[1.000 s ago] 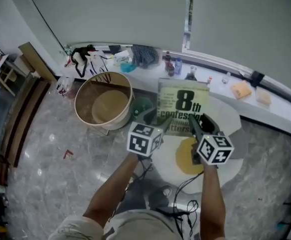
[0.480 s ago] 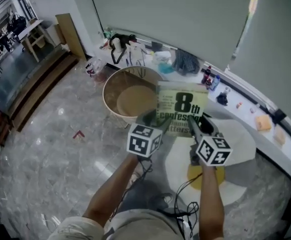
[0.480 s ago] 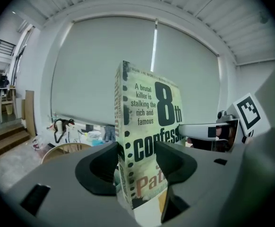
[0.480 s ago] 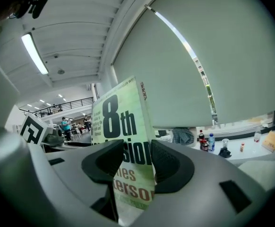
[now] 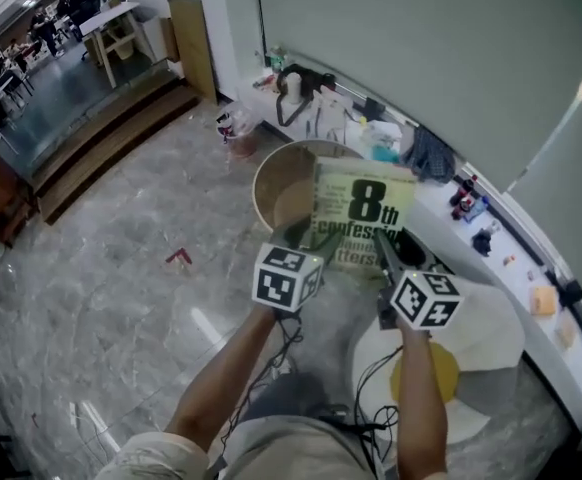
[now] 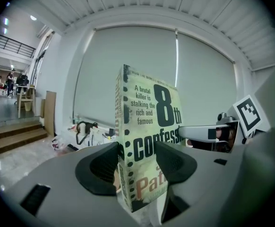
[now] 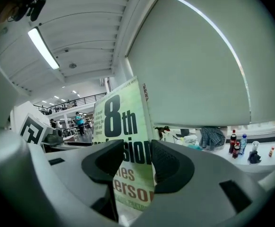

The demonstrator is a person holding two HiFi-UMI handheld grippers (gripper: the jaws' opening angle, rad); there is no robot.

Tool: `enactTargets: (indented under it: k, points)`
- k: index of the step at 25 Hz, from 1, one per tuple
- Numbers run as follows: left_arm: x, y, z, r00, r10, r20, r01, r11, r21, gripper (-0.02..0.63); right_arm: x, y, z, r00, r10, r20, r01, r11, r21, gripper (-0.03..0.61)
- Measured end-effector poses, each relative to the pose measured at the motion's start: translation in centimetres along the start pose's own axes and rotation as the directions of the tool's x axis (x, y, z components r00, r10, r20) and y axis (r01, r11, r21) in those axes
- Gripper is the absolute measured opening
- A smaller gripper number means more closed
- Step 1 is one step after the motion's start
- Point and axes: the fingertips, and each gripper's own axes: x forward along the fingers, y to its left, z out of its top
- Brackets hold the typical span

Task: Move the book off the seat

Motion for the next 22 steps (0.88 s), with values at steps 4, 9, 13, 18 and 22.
enactTargets:
  k: [4, 9, 13, 18, 22]
  points:
    - [-0.6, 5.2, 0.7, 1.000, 0.021, 0.012, -0.020, 1.000, -0.019, 0.256, 4.5, 3.0, 0.7, 1.000, 0.025, -0.006, -0.025, 0.999, -0.027, 0.190]
    - [-0.6, 9.6, 1.8, 0.999, 0.031, 0.017, -0.031, 0.999, -0.034, 0.256, 8.7, 5.1, 1.2, 0.999, 0.043, -0.022, -0.044, 0.998, -0.044, 0.190]
    - [0.5, 11.7, 1.9, 0.999, 0.039, 0.005, -0.039, 0.998, -0.040, 0.256, 11.2, 5.0, 1.3, 0.998, 0.048, -0.032, -0.049, 0.998, -0.035, 0.190]
    - [3.0, 14.2, 2.3, 0.998, 0.058, -0.007, -0.058, 0.997, -0.051, 0.256, 14.9, 3.8, 1.3, 0.997, 0.065, -0.041, -0.066, 0.998, -0.023, 0.190]
    - [6.3, 15.8, 3.1, 0.997, 0.076, -0.004, -0.076, 0.996, -0.042, 0.256, 17.9, 1.6, 2.0, 0.997, 0.071, -0.029, -0.071, 0.997, -0.019, 0.189]
